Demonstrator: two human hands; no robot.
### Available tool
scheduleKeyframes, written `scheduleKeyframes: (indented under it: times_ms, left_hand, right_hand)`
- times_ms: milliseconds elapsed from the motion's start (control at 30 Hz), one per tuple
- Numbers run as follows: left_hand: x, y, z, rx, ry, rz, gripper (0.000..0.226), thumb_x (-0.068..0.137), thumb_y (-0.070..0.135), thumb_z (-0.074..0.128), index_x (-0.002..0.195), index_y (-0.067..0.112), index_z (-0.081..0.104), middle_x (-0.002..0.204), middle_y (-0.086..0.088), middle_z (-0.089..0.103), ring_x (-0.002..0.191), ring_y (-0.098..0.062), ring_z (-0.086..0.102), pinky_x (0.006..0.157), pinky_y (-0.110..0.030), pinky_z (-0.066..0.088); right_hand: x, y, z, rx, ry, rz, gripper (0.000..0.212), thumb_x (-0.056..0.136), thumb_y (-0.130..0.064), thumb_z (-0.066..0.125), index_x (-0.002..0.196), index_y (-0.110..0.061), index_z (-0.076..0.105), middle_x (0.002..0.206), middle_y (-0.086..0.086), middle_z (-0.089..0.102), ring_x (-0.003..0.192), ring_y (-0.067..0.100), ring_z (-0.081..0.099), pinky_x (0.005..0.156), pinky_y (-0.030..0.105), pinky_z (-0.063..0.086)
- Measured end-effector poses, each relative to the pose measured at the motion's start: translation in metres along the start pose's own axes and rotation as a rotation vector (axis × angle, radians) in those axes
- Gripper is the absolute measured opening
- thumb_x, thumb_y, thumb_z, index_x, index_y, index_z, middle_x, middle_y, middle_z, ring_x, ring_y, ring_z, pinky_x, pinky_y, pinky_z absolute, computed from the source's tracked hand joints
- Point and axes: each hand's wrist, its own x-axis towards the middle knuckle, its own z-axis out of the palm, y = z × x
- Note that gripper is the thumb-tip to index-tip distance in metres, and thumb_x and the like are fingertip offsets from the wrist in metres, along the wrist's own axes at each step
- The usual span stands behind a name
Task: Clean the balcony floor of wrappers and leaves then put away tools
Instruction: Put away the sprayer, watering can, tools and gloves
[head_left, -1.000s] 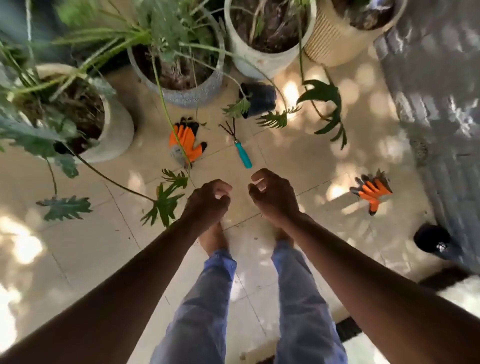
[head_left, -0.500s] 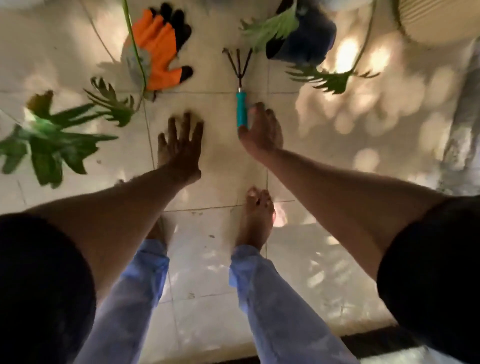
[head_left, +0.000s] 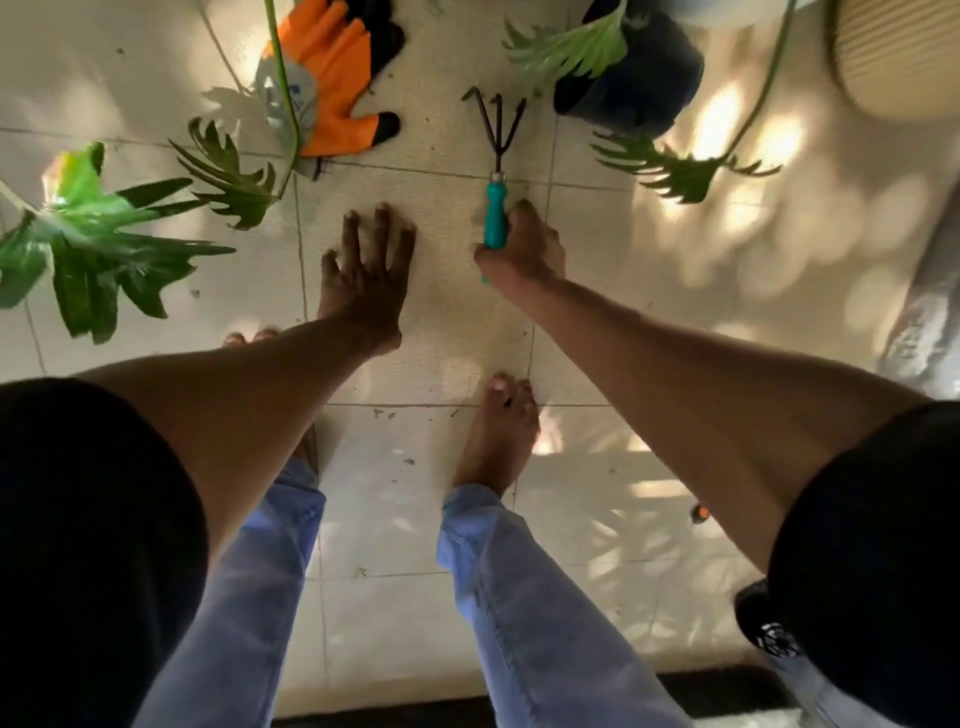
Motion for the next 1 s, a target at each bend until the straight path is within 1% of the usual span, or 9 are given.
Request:
scheduleKeyframes:
  times_ms: [100,233,567,667,700,733,800,867,1000]
  left_hand:
    - [-0.012,0.006,-0.037,-0.308,-0.007,-0.077,0.09,0.092,0.034,0.07,0.162,0.023,0.015,0.171,-0.009,0.004,0.155,-0.037,0.01,0.118,-0.052,0.032]
    - [-0.058,0.015,-0.104,-1.069,-0.046,-0.251,0.035,0.108,0.021,0.041,0.136,0.013,0.06,0.131,-0.01,0.067,0.112,-0.027,0.063,0.093,-0.041,0.053]
    - [-0.247,-0.037,-0.15,-1.641,0.072,-0.361,0.006,0.097,0.016,0.069,0.101,0.018,0.071,0.099,-0.009,0.075,0.079,-0.016,0.071,0.071,-0.037,0.057]
    - [-0.306,-0.106,-0.165,-1.485,0.175,-0.89,0.108,0.042,0.075,0.092,0.14,0.057,0.049,0.153,-0.03,0.04,0.118,-0.031,0.067,0.052,-0.06,0.055]
    - [-0.318,-0.127,-0.165,-1.514,0.221,-0.974,0.118,0.034,0.083,0.088,0.14,0.066,0.041,0.157,-0.028,0.035,0.135,-0.029,0.053,0.053,-0.052,0.052]
    - [-0.337,-0.141,-0.179,-1.703,0.254,-0.843,0.09,0.056,0.075,0.087,0.137,0.056,0.051,0.143,-0.024,0.052,0.117,0.007,0.046,0.054,-0.03,0.043]
    - [-0.368,-0.154,-0.198,-2.077,0.277,-0.552,0.021,0.105,0.023,0.057,0.121,0.014,0.066,0.094,-0.014,0.065,0.073,0.0,0.062,0.045,-0.026,0.047]
    - [-0.405,-0.165,-0.234,-2.184,0.321,-0.473,0.03,0.109,0.009,0.039,0.122,-0.004,0.063,0.089,-0.017,0.059,0.063,-0.018,0.062,0.056,-0.028,0.058]
    - [-0.426,-0.249,-0.198,-2.187,0.394,-0.564,0.032,0.106,0.012,0.038,0.119,0.001,0.066,0.085,-0.011,0.058,0.058,-0.017,0.057,0.05,-0.026,0.05]
  right_hand:
    - [-0.032,-0.009,-0.013,0.13,-0.077,0.052,0.039,0.085,-0.045,0.078,0.107,-0.022,0.055,0.104,-0.002,0.065,0.096,0.022,0.066,0.08,0.041,0.059]
    - [-0.087,-0.031,-0.041,0.246,-0.185,0.06,0.037,0.08,-0.047,0.083,0.093,-0.026,0.056,0.099,0.0,0.068,0.084,0.024,0.073,0.069,0.048,0.064]
    - [-0.27,-0.123,-0.123,0.171,-0.562,-0.178,0.047,0.059,-0.065,0.076,0.096,-0.039,0.061,0.087,-0.008,0.07,0.081,0.022,0.073,0.071,0.052,0.062]
    - [-0.304,-0.181,-0.138,0.126,-0.636,-0.24,0.05,0.062,-0.062,0.078,0.099,-0.03,0.066,0.091,-0.002,0.074,0.081,0.02,0.073,0.074,0.044,0.062]
    - [-0.309,-0.203,-0.139,0.112,-0.648,-0.245,0.048,0.066,-0.059,0.079,0.1,-0.027,0.068,0.091,-0.001,0.074,0.079,0.019,0.072,0.07,0.039,0.06]
    - [-0.313,-0.227,-0.139,0.112,-0.654,-0.237,0.041,0.074,-0.053,0.081,0.1,-0.024,0.067,0.089,0.001,0.074,0.075,0.018,0.07,0.064,0.034,0.056]
    - [-0.319,-0.275,-0.135,0.098,-0.637,-0.224,0.026,0.083,-0.042,0.08,0.097,-0.024,0.065,0.087,0.004,0.072,0.071,0.018,0.065,0.055,0.027,0.047]
    - [-0.325,-0.321,-0.121,0.05,-0.576,-0.25,0.026,0.079,-0.046,0.074,0.095,-0.027,0.066,0.091,0.005,0.073,0.07,0.017,0.065,0.06,0.03,0.048]
    - [-0.348,-0.416,-0.07,-0.028,-0.577,-0.33,0.007,0.095,-0.025,0.065,0.1,-0.022,0.068,0.101,0.01,0.075,0.076,0.014,0.068,0.069,0.034,0.052]
